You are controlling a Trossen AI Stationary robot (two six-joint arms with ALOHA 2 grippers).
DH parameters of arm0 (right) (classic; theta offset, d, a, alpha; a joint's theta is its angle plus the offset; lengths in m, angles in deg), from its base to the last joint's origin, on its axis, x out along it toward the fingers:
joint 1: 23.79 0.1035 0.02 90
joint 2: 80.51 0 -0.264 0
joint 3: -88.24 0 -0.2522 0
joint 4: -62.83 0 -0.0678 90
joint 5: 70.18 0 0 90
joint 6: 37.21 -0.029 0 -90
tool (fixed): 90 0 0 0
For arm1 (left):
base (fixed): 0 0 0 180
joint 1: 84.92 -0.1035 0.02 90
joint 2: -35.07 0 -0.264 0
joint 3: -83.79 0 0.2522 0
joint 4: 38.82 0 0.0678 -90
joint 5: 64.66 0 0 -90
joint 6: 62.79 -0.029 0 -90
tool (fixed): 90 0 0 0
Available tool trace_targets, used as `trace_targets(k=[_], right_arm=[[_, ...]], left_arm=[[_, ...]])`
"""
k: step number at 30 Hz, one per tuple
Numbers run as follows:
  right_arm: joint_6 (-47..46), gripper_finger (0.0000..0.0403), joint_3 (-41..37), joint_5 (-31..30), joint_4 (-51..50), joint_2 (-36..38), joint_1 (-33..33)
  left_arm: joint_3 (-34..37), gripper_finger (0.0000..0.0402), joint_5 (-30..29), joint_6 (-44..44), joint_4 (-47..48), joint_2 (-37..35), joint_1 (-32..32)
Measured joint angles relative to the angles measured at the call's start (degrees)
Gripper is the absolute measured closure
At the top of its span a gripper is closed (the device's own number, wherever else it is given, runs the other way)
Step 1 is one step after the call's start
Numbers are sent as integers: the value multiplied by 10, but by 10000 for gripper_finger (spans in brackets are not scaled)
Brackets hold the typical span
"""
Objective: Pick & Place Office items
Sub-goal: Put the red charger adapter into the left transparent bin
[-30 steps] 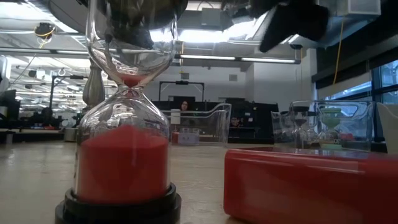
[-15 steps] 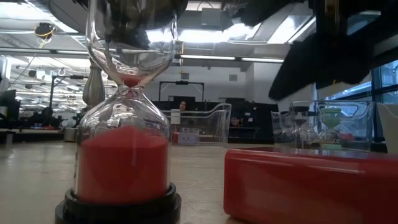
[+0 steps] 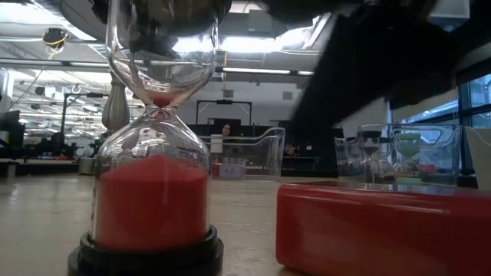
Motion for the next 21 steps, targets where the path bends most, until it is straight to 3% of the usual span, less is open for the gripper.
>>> trace_targets(k=[7, 21], right_arm=[[-45, 28, 35, -57, -92, -31, 17], [-120, 28, 35, -58, -156, -40, 18]], left_arm=[[0, 208, 0, 15, 1, 0, 19], [0, 212, -5, 13, 1, 0, 31]])
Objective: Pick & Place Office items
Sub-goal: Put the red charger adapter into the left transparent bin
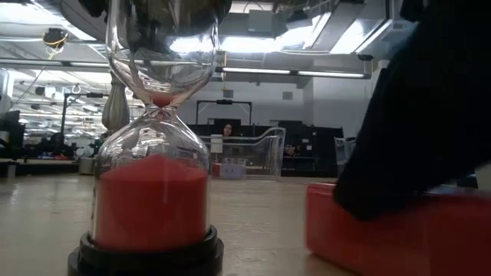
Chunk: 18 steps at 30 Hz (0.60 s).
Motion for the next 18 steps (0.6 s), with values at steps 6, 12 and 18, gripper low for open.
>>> trace_targets(k=[6, 12, 18], right_arm=[[-16, 37, 1, 34, 1, -22, 1], [-31, 68, 1, 36, -6, -21, 0], [-29, 136, 1, 48, -22, -20, -1]], left_arm=[[0, 210, -1, -3, 3, 0, 0], [0, 213, -5, -15, 5, 0, 0], [0, 214, -14, -15, 7, 0, 0]])
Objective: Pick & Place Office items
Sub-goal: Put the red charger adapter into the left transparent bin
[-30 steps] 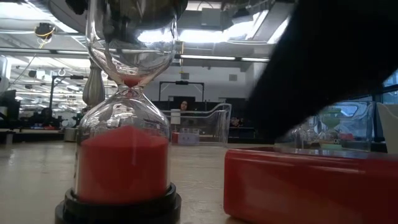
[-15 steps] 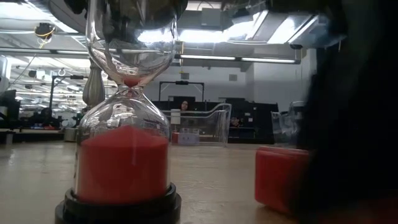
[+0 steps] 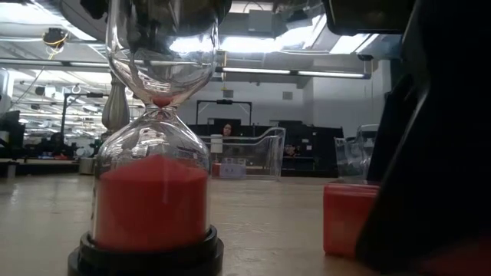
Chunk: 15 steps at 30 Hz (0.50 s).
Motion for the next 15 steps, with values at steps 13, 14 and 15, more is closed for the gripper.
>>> trace_targets(k=[13, 14, 15], right_arm=[[53, 190, -4, 24, -79, 91, -26], [69, 190, -3, 9, -82, 105, -35], [86, 190, -3, -6, -88, 118, -44]], left_arm=[[0, 214, -9, -5, -2, 0, 0], [0, 215, 0, -5, -3, 0, 0], [0, 215, 8, -5, -2, 0, 0]])
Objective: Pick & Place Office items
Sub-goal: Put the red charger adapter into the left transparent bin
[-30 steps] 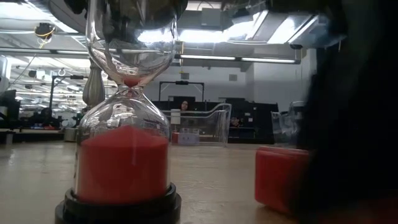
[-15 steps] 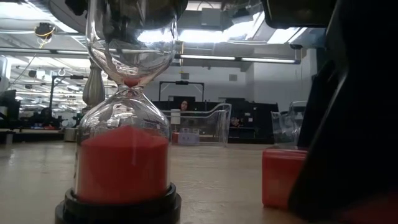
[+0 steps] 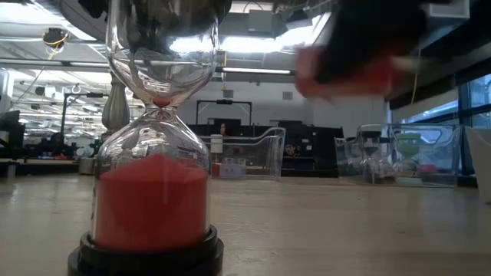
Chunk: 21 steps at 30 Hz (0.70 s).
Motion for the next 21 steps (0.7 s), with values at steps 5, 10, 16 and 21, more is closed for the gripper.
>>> trace_targets(k=[5, 10, 16, 21], right_arm=[[121, 190, 1, -61, -22, 71, -55], [261, 190, 1, -117, -34, 120, -148], [389, 190, -1, -104, 11, 129, -296], [461, 190, -33, -31, 156, 116, -401]], left_arm=[[0, 215, 26, -22, 0, 0, 0], [0, 215, 21, -11, 2, 0, 0], [0, 217, -2, -10, 2, 0, -1], [0, 217, -31, -10, 3, 0, -1]])
